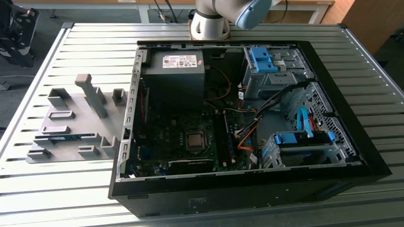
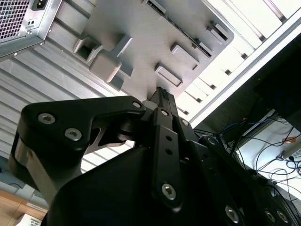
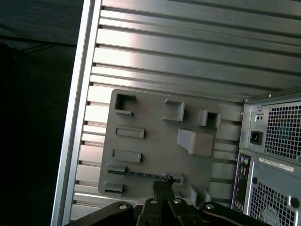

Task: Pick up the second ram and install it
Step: 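Pick up the second ram and move it above second insertion slot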

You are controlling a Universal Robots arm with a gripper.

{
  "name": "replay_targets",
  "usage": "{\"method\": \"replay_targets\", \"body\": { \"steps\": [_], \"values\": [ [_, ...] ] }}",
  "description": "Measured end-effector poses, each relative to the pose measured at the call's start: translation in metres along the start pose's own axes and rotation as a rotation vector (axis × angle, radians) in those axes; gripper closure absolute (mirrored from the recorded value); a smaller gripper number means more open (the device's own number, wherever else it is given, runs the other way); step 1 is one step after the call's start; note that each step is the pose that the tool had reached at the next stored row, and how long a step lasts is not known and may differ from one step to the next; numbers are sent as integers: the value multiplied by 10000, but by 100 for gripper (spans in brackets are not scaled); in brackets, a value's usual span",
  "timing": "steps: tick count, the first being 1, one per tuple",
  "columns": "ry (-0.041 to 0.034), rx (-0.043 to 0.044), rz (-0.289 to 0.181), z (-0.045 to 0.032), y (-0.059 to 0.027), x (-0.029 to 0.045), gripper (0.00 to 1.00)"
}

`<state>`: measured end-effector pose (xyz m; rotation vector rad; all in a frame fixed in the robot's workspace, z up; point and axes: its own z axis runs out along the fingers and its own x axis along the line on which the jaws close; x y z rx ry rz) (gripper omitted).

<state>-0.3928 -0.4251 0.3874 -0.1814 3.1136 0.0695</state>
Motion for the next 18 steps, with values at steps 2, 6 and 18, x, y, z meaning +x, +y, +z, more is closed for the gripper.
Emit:
{"method": "replay_targets", "body": {
  "steps": [2, 6, 18],
  "values": [
    [0, 0, -1, 0, 0, 0, 89],
    [1, -1, -25, 0, 0, 0, 89],
    [12, -7, -282, 0, 0, 1, 89]
  ]
}}
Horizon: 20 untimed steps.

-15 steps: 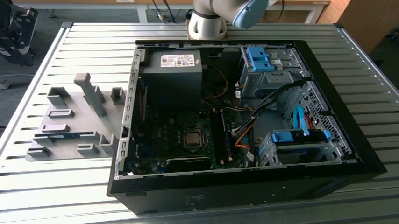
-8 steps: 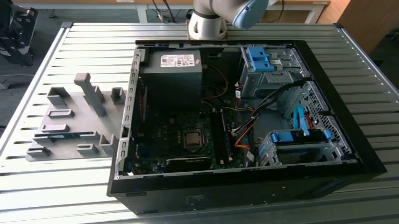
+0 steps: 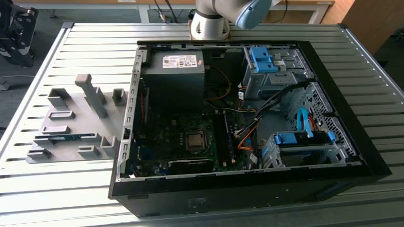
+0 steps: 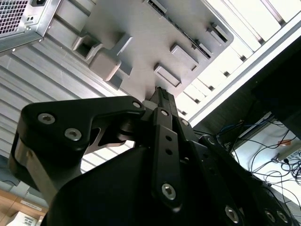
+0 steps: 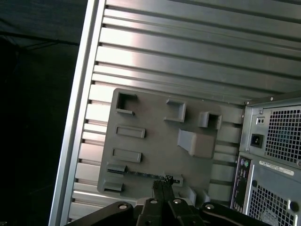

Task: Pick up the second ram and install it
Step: 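Pick up the second ram and move it above second insertion slot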

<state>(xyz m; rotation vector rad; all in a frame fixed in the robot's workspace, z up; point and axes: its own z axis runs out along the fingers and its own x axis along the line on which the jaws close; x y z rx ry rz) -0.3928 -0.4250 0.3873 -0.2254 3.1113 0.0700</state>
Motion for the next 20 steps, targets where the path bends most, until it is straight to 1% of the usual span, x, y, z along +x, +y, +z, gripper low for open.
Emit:
{"method": "replay_targets", "body": {
  "steps": [5, 8, 10, 17, 20],
  "values": [
    [5, -3, -119, 0, 0, 0, 89],
    [14, -7, -305, 0, -1, 0, 89],
    [24, -12, -528, 1, -1, 0, 89],
    [67, -35, -1538, 8, -2, 1, 89],
    [75, -40, -1720, 10, -23, 8, 89]
  ]
}}
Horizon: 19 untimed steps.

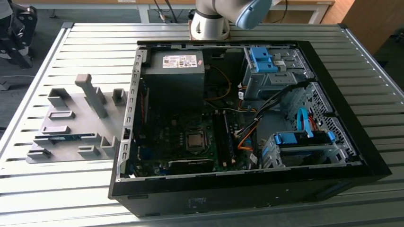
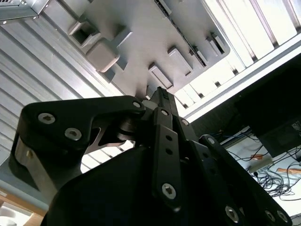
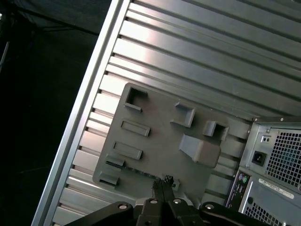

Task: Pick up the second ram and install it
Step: 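Pick up the second ram and move it above second insertion slot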

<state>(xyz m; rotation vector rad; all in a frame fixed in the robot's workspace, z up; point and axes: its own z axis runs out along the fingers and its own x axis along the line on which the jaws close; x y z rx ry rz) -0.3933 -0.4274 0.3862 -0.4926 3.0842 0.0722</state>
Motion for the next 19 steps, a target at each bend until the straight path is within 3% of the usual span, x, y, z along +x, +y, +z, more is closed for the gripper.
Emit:
{"method": "replay_targets", "body": {
  "steps": [9, 19],
  "values": [
    [8, -4, -186, 6, -47, 19, 89],
    [62, -31, -1428, 18, -48, 20, 89]
  ]
}}
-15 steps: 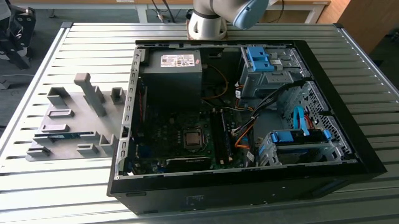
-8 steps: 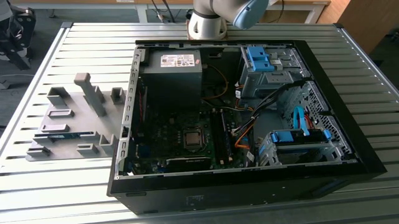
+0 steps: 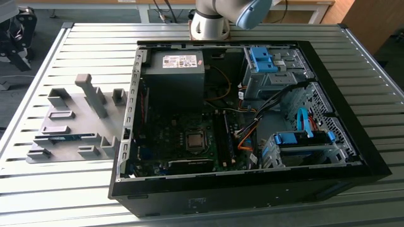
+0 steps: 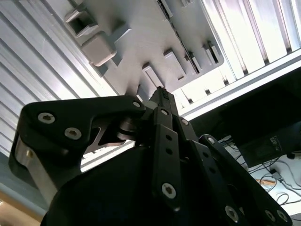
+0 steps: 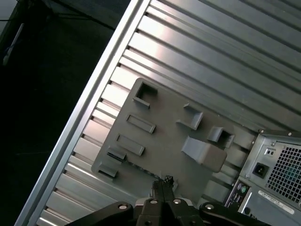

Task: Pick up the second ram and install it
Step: 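Pick up the second ram and move it above second insertion slot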

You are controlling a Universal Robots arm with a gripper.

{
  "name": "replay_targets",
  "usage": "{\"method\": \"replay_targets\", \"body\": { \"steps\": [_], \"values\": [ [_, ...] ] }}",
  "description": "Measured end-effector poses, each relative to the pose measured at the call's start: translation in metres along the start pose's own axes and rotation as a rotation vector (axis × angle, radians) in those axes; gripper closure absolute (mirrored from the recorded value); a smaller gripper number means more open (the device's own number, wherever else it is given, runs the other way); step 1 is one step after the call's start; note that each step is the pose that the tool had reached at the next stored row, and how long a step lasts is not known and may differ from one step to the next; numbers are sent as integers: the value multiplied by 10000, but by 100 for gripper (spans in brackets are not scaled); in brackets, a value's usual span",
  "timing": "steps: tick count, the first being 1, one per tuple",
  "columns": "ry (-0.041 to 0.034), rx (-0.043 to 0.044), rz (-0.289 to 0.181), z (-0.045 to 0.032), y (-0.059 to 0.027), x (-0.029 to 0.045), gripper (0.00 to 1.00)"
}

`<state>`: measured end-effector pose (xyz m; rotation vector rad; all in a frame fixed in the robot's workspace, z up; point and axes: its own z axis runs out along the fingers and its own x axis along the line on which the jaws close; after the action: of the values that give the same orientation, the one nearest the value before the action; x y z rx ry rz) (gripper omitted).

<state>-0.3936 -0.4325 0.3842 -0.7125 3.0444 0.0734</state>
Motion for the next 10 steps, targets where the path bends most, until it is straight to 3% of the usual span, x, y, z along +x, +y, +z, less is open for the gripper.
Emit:
{"method": "replay_targets", "body": {
  "steps": [3, 5, 10],
  "values": [
    [19, -10, -431, 4, 0, 0, 89],
    [60, -33, -1398, 12, 0, 1, 89],
    [86, -48, -2017, 14, -1, 1, 89]
  ]
}}
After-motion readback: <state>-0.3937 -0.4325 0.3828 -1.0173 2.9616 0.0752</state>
